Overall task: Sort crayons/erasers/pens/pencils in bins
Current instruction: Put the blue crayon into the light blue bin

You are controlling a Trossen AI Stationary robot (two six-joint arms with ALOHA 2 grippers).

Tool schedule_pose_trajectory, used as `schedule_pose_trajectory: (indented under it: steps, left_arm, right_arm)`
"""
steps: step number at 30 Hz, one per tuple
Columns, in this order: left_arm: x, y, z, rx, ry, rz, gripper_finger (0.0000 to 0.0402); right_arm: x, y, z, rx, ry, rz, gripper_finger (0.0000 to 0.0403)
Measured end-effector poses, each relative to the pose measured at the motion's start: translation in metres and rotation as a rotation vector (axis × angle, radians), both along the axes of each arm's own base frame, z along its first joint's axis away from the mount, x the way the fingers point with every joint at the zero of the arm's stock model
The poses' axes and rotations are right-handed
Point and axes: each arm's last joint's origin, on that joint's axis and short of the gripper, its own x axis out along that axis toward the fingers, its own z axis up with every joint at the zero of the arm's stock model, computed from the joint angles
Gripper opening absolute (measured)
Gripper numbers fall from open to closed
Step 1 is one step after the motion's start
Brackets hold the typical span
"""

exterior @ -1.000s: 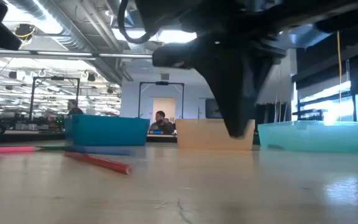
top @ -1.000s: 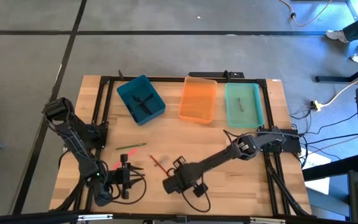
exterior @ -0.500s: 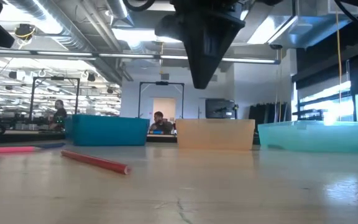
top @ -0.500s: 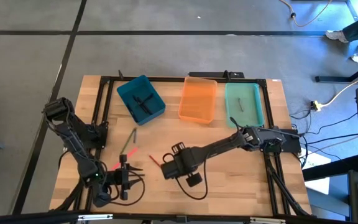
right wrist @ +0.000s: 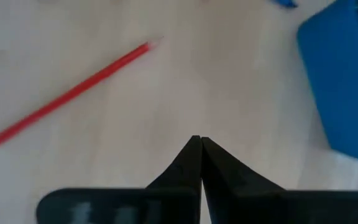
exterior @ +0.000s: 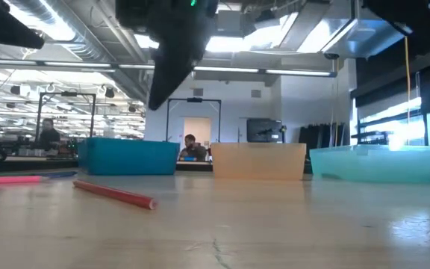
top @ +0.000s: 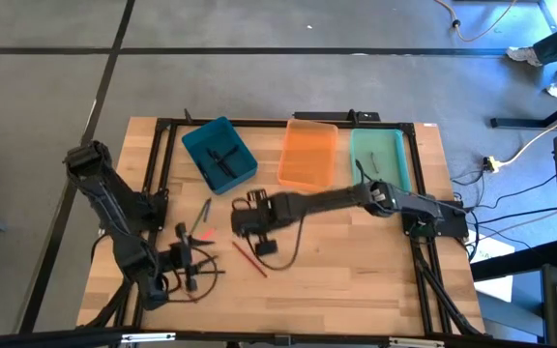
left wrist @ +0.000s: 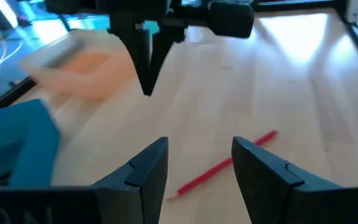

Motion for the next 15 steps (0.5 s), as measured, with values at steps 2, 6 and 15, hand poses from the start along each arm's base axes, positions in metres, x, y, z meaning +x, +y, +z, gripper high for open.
schedule_pose_trajectory:
  steps: [2,6,15]
  left_arm:
    - [-0.007,0.009,0.004,-0.018,0.003,0.03,0.017]
    - [-0.02,0.023,0.011,-0.017,-0.02,0.068,0.017]
    - [-0.031,0.044,0.026,0.076,-0.099,0.085,0.017]
  right_arm:
    - [0.008,-0.016,0.002,0.044,-0.046,0.018,0.0012]
    - [0.019,-0.04,0.006,0.116,-0.138,0.058,0.0012]
    - [0.029,-0.074,0.012,0.15,-0.243,0.16,0.0012]
